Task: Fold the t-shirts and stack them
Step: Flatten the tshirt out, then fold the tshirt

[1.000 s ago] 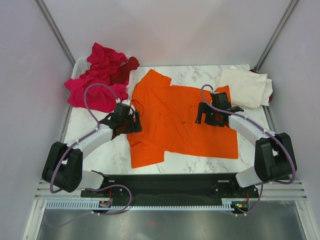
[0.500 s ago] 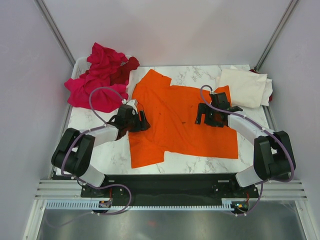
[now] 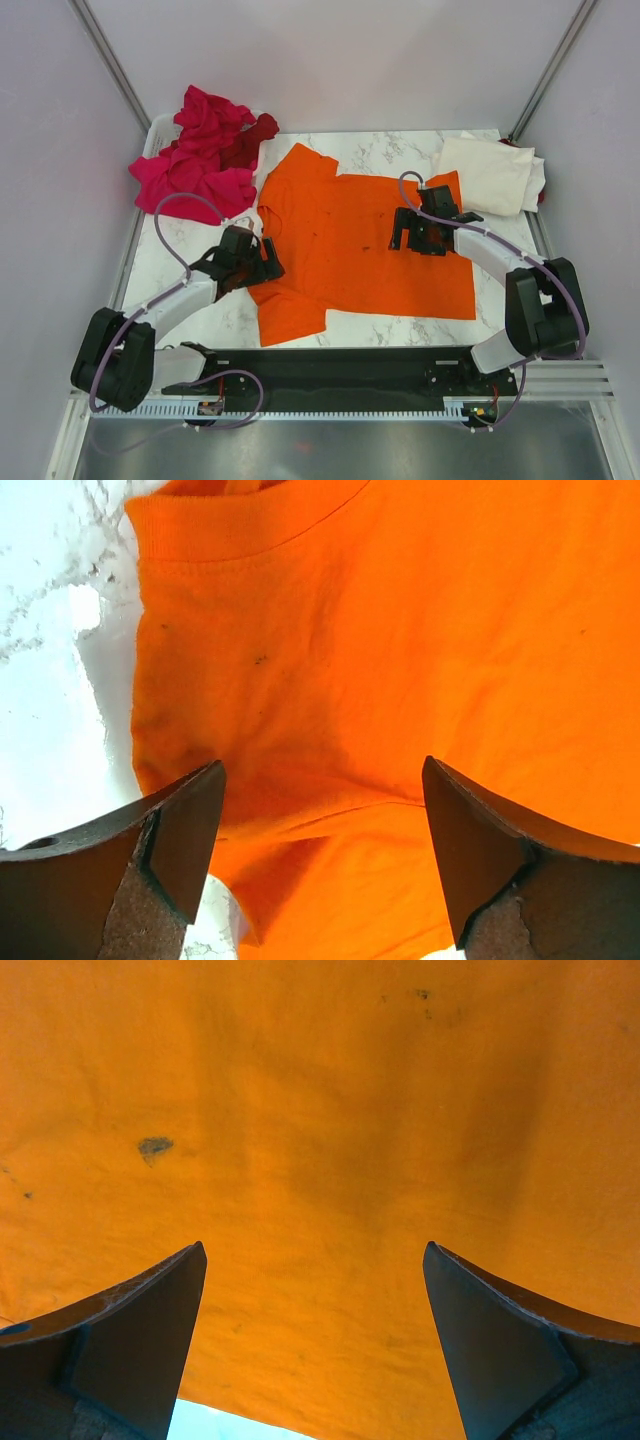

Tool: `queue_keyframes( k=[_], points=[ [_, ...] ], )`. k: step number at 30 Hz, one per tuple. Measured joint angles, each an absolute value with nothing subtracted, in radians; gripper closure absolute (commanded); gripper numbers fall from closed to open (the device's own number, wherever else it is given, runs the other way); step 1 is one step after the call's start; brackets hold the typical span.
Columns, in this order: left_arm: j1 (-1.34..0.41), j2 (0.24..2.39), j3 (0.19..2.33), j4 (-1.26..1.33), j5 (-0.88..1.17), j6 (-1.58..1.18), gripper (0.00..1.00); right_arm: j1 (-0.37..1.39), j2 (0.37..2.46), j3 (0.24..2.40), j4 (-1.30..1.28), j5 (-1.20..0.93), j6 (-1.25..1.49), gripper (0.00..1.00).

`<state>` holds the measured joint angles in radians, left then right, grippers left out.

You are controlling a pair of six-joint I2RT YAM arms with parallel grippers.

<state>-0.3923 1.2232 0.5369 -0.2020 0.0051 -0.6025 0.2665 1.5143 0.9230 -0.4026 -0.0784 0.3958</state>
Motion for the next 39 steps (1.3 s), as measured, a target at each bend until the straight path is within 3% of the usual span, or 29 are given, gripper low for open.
queue_keyframes(
  k=[1, 9, 14, 21, 36, 39],
  points=[
    [-0.392, 1.22, 0.547, -0.212, 0.005, -0.603, 0.01, 0.266, 1.518, 0.923, -0.403, -0.079, 0.396, 0.02],
    [-0.392, 1.039, 0.717, -0.393, 0.001, -0.605, 0.0, 0.266, 1.518, 0.923, -0.403, -0.079, 0.396, 0.02],
    [-0.413, 0.964, 0.711, -0.502, 0.044, -0.636, 0.0, 0.266, 1.517, 0.923, -0.403, -0.079, 0.396, 0.02],
    [-0.636, 0.974, 0.607, -0.656, 0.081, -0.757, 0.0, 0.267, 1.511, 0.923, -0.403, -0.079, 0.396, 0.02],
    [-0.776, 1.04, 0.485, -0.675, 0.021, -0.941, 0.06, 0.273, 1.452, 0.89, -0.408, -0.076, 0.4, 0.02],
    [-0.799, 1.063, 0.495, -0.675, 0.002, -0.947, 0.16, 0.273, 1.446, 0.875, -0.413, -0.073, 0.4, 0.02]
  ],
)
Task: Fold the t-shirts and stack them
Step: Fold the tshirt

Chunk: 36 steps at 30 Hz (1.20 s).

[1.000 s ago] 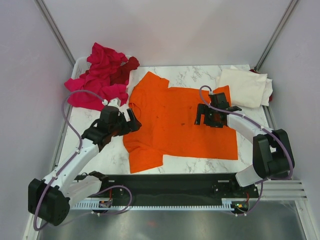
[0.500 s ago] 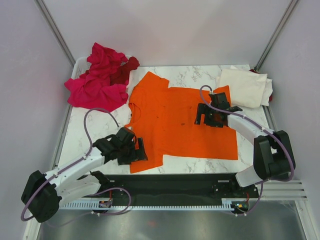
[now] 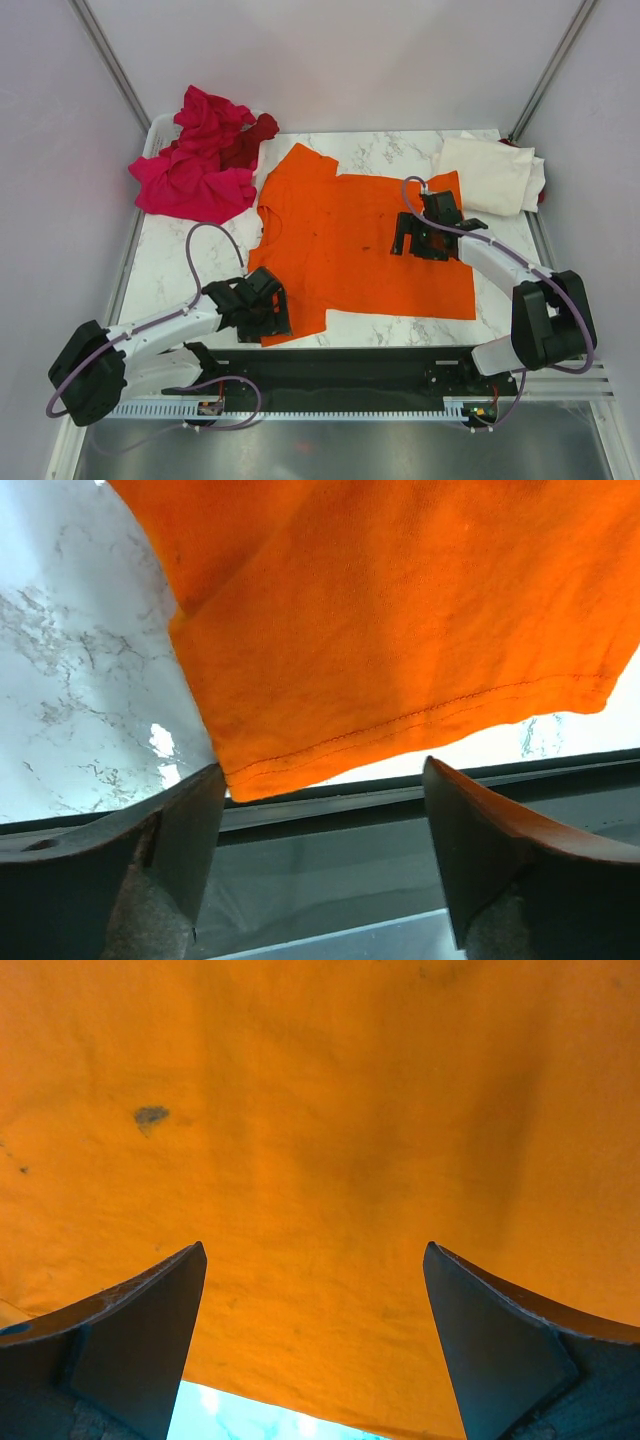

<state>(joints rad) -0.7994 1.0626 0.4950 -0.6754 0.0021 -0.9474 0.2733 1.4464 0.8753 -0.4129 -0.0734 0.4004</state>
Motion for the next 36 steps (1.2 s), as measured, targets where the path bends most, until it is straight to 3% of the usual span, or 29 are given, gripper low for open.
queue_keyframes(
  k=[1, 2, 4, 7, 11, 17, 21, 29, 36],
  points=[
    [-0.805, 1.07, 0.498, -0.676, -0.002, -0.95, 0.2, 0.273, 1.444, 0.871, -0.418, -0.072, 0.4, 0.02],
    [-0.81, 1.078, 0.5, -0.676, -0.006, -0.951, 0.34, 0.273, 1.441, 0.87, -0.422, -0.072, 0.401, 0.02],
    [-0.822, 1.096, 0.501, -0.674, -0.017, -0.957, 0.49, 0.273, 1.435, 0.867, -0.427, -0.071, 0.402, 0.02],
    [-0.836, 1.119, 0.499, -0.664, -0.025, -0.966, 0.98, 0.273, 1.42, 0.866, -0.433, -0.06, 0.406, 0.03],
    [-0.845, 1.115, 0.494, -0.644, -0.026, -0.969, 0.98, 0.278, 1.32, 0.837, -0.451, 0.072, 0.468, 0.02],
    [-0.85, 1.068, 0.47, -0.615, -0.031, -0.968, 0.98, 0.271, 0.91, 0.764, -0.505, 0.338, 0.591, 0.02],
    [-0.85, 1.066, 0.472, -0.591, -0.046, -0.961, 0.98, 0.248, 0.862, 0.76, -0.584, 0.413, 0.709, 0.03],
    [-0.85, 1.033, 0.474, -0.53, -0.05, -0.948, 0.98, 0.023, 0.835, 0.55, -0.661, 0.28, 0.874, 0.09],
    [-0.85, 0.995, 0.451, -0.461, -0.041, -0.948, 0.98, -0.249, 0.993, 0.538, -0.657, 0.104, 0.835, 0.19]
  ],
)
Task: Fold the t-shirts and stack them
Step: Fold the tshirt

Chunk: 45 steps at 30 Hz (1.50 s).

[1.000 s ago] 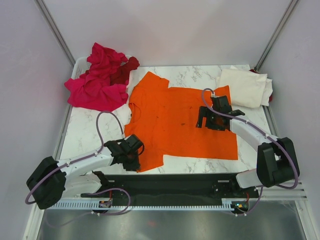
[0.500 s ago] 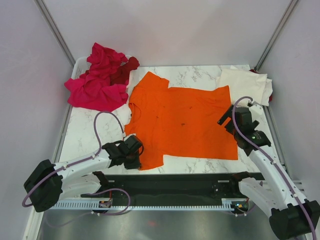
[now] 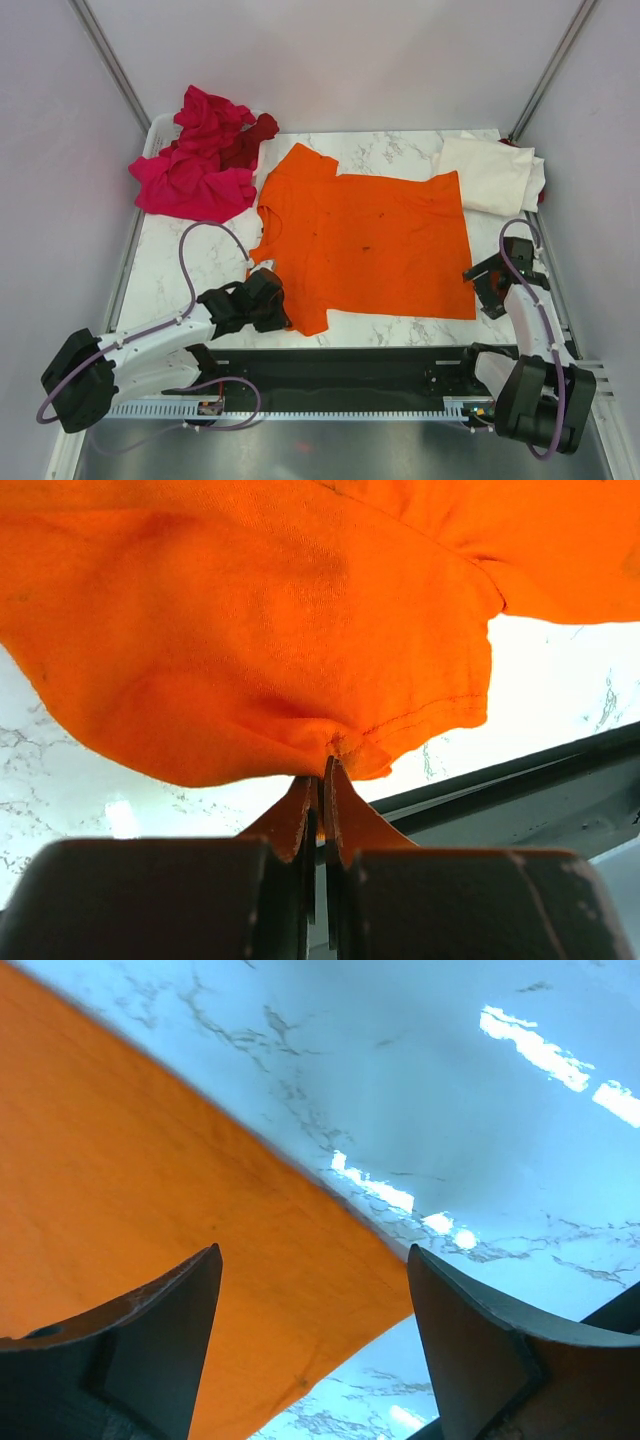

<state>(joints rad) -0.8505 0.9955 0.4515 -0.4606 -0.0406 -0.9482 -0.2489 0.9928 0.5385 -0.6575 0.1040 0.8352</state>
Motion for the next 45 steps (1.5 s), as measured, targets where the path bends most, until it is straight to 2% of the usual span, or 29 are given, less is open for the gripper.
queue_keyframes(
  k=[5, 8, 11, 13, 16, 17, 22, 24, 25, 26, 28, 30, 38, 42, 45],
  points=[
    [-0.85, 0.989, 0.432, -0.437, -0.03, -0.948, 0.98, -0.313, 1.047, 0.525, -0.664, 0.04, 0.794, 0.27],
    [-0.85, 0.989, 0.426, -0.421, -0.025, -0.949, 0.98, -0.319, 1.063, 0.513, -0.665, 0.025, 0.773, 0.4],
    [-0.85, 0.989, 0.418, -0.408, -0.024, -0.949, 0.98, -0.319, 1.081, 0.498, -0.655, 0.015, 0.758, 0.49],
    [-0.85, 0.991, 0.418, -0.406, -0.024, -0.949, 0.98, -0.319, 1.082, 0.495, -0.643, 0.011, 0.751, 0.51],
    [-0.85, 0.998, 0.418, -0.395, -0.024, -0.949, 0.98, -0.321, 1.081, 0.488, -0.624, -0.004, 0.743, 0.61],
    [-0.85, 1.002, 0.418, -0.392, -0.023, -0.949, 0.98, -0.321, 1.08, 0.484, -0.614, -0.006, 0.739, 0.68],
    [-0.85, 1.024, 0.418, -0.387, -0.022, -0.949, 0.98, -0.321, 1.076, 0.473, -0.584, -0.015, 0.728, 0.74],
    [-0.85, 1.027, 0.418, -0.387, -0.021, -0.949, 0.98, -0.321, 1.07, 0.469, -0.582, -0.023, 0.724, 0.7],
    [-0.85, 1.027, 0.418, -0.387, -0.021, -0.949, 0.98, -0.321, 1.065, 0.467, -0.583, -0.027, 0.723, 0.55],
    [-0.85, 1.028, 0.418, -0.387, -0.021, -0.949, 0.98, -0.321, 1.056, 0.464, -0.583, -0.035, 0.724, 0.46],
    [-0.85, 1.028, 0.418, -0.387, -0.021, -0.949, 0.98, -0.321, 1.034, 0.462, -0.583, -0.066, 0.715, 0.34],
    [-0.85, 1.031, 0.418, -0.387, -0.021, -0.949, 0.98, -0.321, 1.017, 0.46, -0.591, -0.095, 0.71, 0.3],
    [-0.85, 1.062, 0.418, -0.385, -0.02, -0.949, 0.98, -0.242, 0.875, 0.517, -0.675, -0.067, 0.711, 0.28],
    [-0.85, 1.081, 0.419, -0.377, -0.02, -0.949, 0.98, -0.162, 0.932, 0.544, -0.685, -0.017, 0.725, 0.28],
    [-0.85, 1.085, 0.419, -0.368, -0.019, -0.949, 0.98, -0.112, 1.007, 0.543, -0.712, 0.002, 0.731, 0.32]
  ],
)
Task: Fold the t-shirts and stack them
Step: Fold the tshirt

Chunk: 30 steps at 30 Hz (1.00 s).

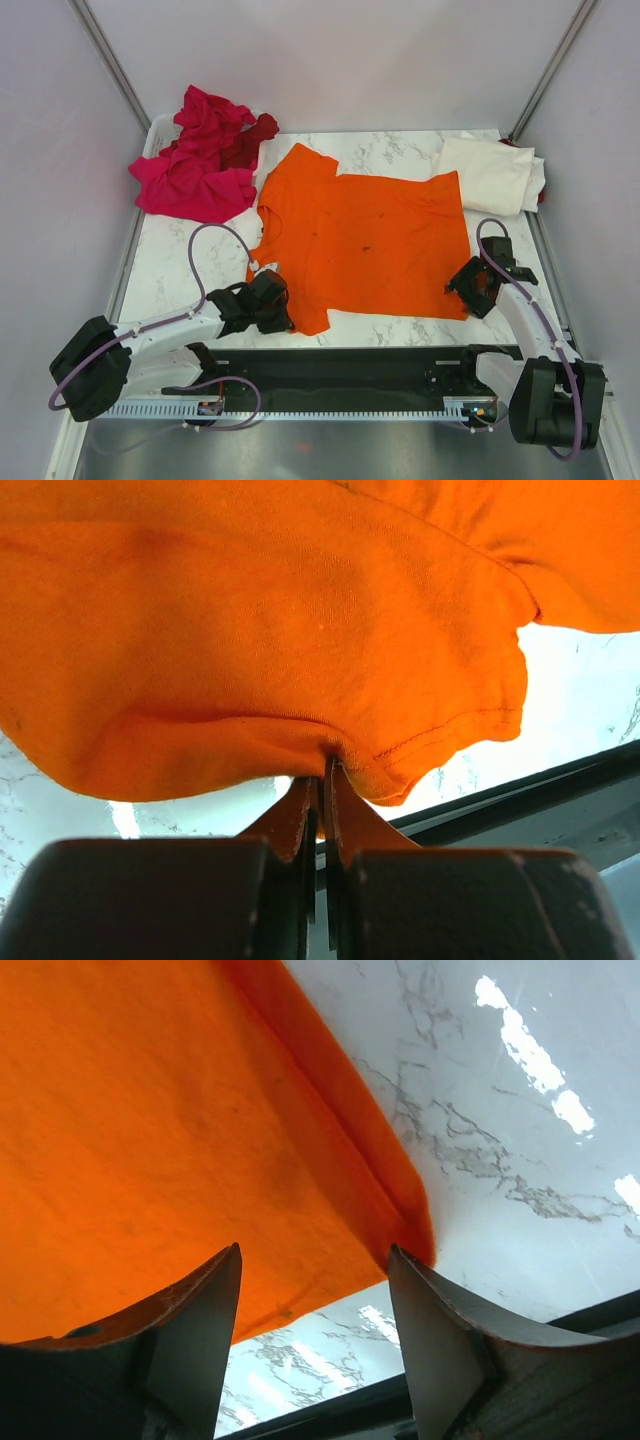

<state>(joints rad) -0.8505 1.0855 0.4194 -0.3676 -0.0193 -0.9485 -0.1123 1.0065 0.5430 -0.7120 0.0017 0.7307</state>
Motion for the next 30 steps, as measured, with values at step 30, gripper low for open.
queue_keyframes(
  k=[30],
  points=[
    [-0.85, 1.063, 0.411, -0.332, -0.017, -0.949, 0.98, -0.009, 1.127, 0.575, -0.831, 0.105, 0.804, 0.45]
  ],
)
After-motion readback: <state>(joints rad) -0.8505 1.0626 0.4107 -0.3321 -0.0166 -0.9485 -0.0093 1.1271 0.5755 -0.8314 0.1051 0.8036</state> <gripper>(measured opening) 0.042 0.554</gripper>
